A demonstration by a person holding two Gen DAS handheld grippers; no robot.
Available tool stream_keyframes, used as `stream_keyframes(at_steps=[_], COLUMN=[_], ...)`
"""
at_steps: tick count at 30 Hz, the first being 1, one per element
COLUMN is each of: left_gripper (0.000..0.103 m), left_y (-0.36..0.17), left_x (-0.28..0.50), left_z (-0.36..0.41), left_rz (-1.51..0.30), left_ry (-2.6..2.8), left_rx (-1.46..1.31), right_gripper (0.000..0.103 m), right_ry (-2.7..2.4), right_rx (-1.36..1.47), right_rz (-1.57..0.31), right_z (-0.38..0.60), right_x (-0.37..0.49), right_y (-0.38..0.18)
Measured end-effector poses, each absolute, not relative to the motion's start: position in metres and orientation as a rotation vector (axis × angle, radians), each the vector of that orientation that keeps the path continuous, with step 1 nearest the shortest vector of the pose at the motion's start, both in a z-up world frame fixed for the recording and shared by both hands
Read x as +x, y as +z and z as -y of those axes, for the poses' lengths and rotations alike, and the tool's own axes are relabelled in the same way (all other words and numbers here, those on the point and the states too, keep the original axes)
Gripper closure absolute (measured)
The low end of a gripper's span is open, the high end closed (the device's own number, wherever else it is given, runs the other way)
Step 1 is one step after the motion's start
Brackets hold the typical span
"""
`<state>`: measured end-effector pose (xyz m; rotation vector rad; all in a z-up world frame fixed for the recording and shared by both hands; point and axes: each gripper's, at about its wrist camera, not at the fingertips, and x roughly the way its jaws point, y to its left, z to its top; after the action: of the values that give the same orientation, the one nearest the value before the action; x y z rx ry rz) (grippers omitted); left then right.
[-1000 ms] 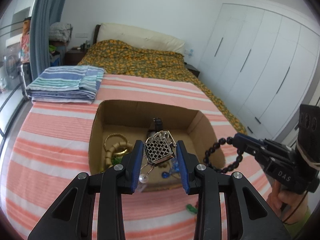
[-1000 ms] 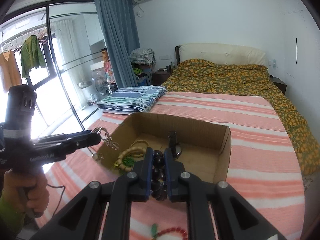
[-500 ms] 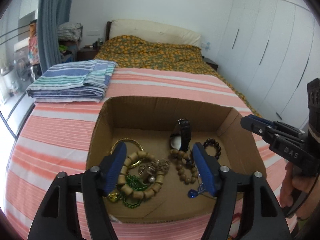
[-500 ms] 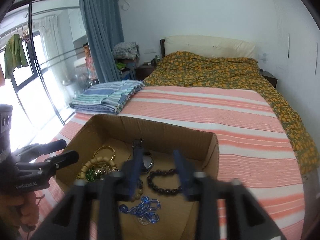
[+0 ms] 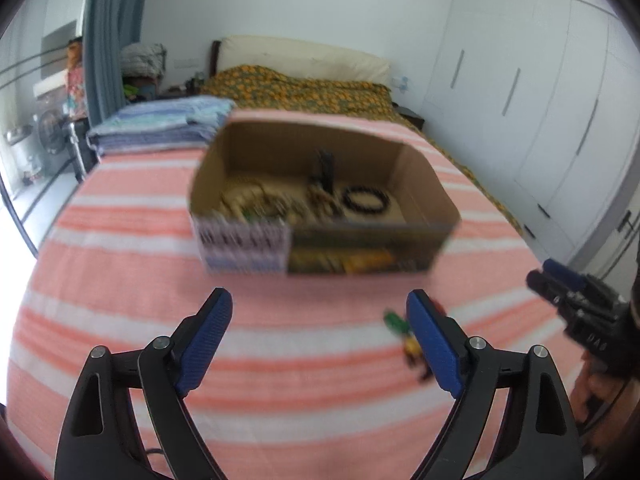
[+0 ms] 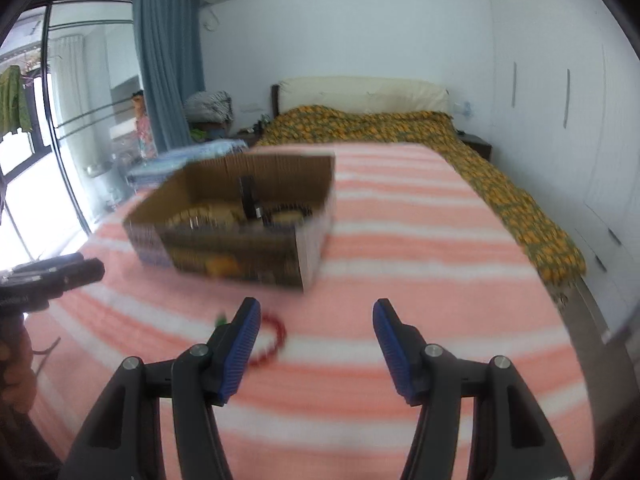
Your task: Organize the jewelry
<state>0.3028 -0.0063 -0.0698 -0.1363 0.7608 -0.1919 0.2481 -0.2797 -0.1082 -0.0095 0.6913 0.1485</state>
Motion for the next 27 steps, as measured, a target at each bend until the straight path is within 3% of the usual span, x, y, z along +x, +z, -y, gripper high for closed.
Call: stream_keyframes(at_steps=[5, 21, 26, 27], left_gripper=[0.013, 0.018, 0.032, 0.041], left_y=[-0.103, -0.152, -0.154, -0.153], left_x=[0.276, 0.312, 0.317, 0.317], left_z=[0.045, 0.111, 0.116, 0.117], left_rz=[-0.824, -0.902, -0.907, -0.905], left_ry=[-0.293, -0.267, -0.253, -0.258], left_rx=[-0.141, -0.020, 0.000, 0.001], right_gripper=[0.043, 0.043, 0.043, 0.043], right_ry=[0.110, 0.119, 0.144, 0.147], right_rx=[0.079, 0.131, 0.137, 0.134], right_rz=[-0.802, -0.779, -0.784, -0.784], right_z=[0.284, 0.288, 0.283, 0.281], right_x=[0.199, 0.173, 0.171, 0.170], right_y=[-0.152, -0.165, -0.170, -0.170])
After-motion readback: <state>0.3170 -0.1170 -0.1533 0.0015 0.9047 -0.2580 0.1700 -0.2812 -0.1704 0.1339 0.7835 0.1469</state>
